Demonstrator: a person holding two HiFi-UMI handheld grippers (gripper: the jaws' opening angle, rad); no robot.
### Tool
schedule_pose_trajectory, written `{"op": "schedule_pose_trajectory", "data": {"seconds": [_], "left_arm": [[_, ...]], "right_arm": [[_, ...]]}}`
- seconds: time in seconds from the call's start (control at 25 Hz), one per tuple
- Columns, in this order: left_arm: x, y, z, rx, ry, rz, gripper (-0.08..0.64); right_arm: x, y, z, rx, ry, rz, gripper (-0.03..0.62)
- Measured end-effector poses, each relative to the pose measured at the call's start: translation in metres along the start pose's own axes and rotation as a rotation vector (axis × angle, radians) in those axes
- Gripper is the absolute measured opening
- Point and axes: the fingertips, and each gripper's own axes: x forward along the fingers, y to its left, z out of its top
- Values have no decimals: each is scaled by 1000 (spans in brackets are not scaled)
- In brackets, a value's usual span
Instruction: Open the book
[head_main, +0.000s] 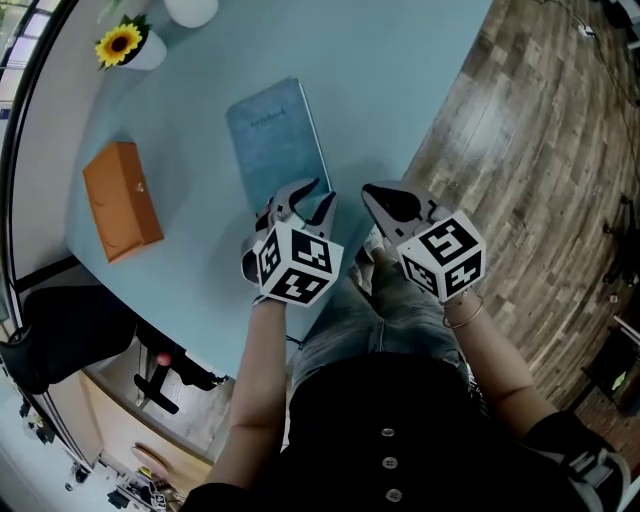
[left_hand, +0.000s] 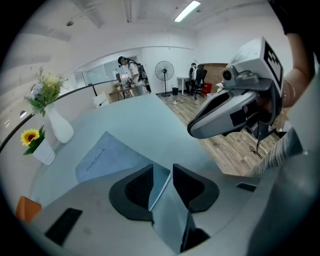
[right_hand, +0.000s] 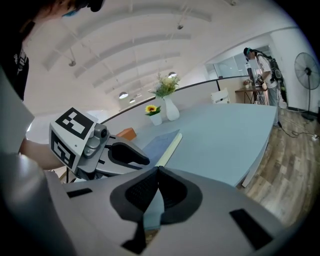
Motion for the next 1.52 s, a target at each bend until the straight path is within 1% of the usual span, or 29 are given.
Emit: {"op": "schedule_pose_trajectory", "data": {"seconds": [0.12, 0.2, 0.32, 0.72, 1.0, 1.2, 1.32, 1.52], "left_arm": [[6, -2, -4, 44, 38, 15, 117], [10, -3, -7, 59, 56, 18, 103], [15, -3, -10, 62, 71, 20, 100], [22, -3, -14, 64, 79, 36, 92], [25, -2, -15, 55, 86, 60, 92], [25, -2, -14, 36, 89, 57, 91], [25, -2, -13, 17, 88, 48, 87], [23, -2, -14, -30, 59, 48, 68]], "right_arm": [[2, -4, -4, 14, -1, 3, 2], [4, -6, -7, 26, 1, 5, 2], [5, -9, -12, 43, 7, 5, 2], [6, -13, -27, 75, 19, 7, 2], [6, -12, -28, 91, 5, 0, 2], [7, -10, -30, 95, 0, -4, 2], [6, -10, -30, 95, -1, -9, 2], [4, -9, -30, 90, -7, -17, 2]]}}
